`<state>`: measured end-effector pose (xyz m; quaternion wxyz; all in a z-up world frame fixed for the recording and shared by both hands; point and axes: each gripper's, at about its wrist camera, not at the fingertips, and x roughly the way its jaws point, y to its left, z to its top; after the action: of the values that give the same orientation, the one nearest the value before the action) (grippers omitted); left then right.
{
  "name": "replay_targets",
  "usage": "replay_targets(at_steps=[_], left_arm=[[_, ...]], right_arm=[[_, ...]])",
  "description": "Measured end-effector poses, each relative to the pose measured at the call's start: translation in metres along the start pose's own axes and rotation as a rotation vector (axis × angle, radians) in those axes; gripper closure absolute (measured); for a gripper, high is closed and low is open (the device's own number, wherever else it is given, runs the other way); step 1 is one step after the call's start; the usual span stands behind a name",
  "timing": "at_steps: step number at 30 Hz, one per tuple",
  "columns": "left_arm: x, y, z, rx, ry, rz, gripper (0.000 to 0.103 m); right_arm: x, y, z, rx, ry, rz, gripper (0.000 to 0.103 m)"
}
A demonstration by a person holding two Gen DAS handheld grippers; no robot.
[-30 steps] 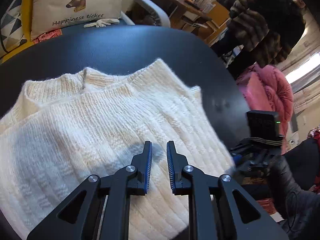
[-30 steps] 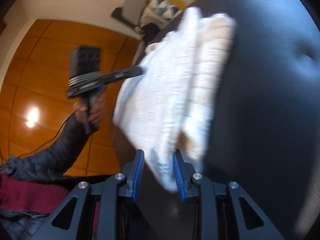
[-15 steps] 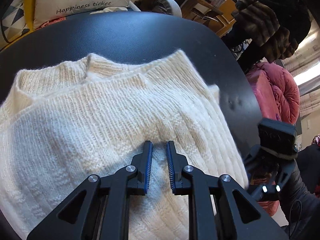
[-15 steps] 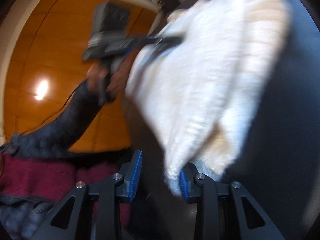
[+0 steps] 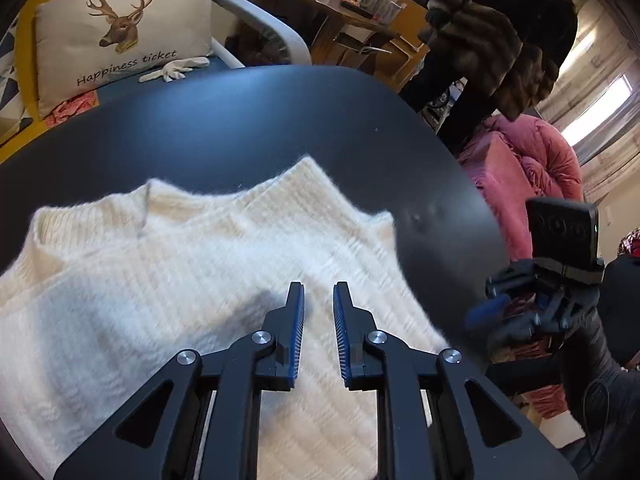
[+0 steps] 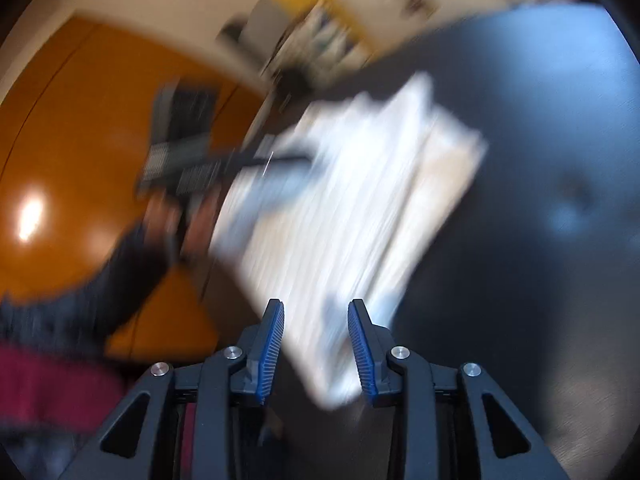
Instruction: Fold clothes
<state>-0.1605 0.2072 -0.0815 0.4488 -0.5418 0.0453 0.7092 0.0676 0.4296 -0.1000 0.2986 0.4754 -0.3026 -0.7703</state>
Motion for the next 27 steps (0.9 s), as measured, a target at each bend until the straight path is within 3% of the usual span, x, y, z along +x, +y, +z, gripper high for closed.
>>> replay_targets(at_steps=[4,8,10,12,14,17,20,21,23,24,25,26,27], left_arm=[[0.005,0.004,0.004,0.017,-0.011,0.024,0.087],[-0.003,0.013,0.000,0.018,-0.039,-0.016,0.087],[-0.005,0.016,-0.004,0.035,-0.043,0.000,0.087],[0.000,0.021,-0.009,0.038,-0.035,0.012,0.087],[0.012,0.027,-0.010,0.030,-0.014,0.061,0.087],[0.022,0.023,-0.008,0.044,-0.042,0.125,0.087],[0.029,0.026,-0.004,-0.014,-0.056,0.123,0.087],[0.024,0.028,-0.004,-0.038,-0.076,0.091,0.087],[0.001,0.040,-0.009,-0.106,-0.132,0.027,0.087],[-0.011,0.047,-0.012,-0.136,-0.158,0.002,0.087],[-0.027,0.059,-0.019,-0.164,-0.183,-0.011,0.087],[-0.041,0.068,-0.025,-0.171,-0.195,0.007,0.087],[-0.054,0.077,-0.031,-0.172,-0.204,0.035,0.087]], right_arm=[[0.005,-0.006,0.043,0.043,-0.155,-0.047,0.068],[0.044,-0.012,0.066,0.082,-0.092,-0.157,0.068],[0.055,-0.023,0.069,0.082,-0.038,-0.227,0.068],[0.062,-0.018,0.071,0.013,-0.019,-0.286,0.076],[0.072,-0.002,0.070,-0.061,0.001,-0.396,0.095],[0.081,0.035,0.071,-0.238,-0.013,-0.633,0.096],[0.108,0.035,0.062,-0.388,0.063,-0.969,0.097],[0.116,0.025,0.057,-0.380,0.103,-0.989,0.097],[0.113,0.025,0.052,-0.382,0.054,-0.984,0.096],[0.103,0.029,0.055,-0.351,0.007,-0.953,0.095],[0.093,0.034,0.058,-0.321,-0.041,-0.922,0.085],[0.083,0.040,0.063,-0.292,-0.090,-0.876,0.078],[0.073,0.045,0.068,-0.259,-0.110,-0.779,0.077]])
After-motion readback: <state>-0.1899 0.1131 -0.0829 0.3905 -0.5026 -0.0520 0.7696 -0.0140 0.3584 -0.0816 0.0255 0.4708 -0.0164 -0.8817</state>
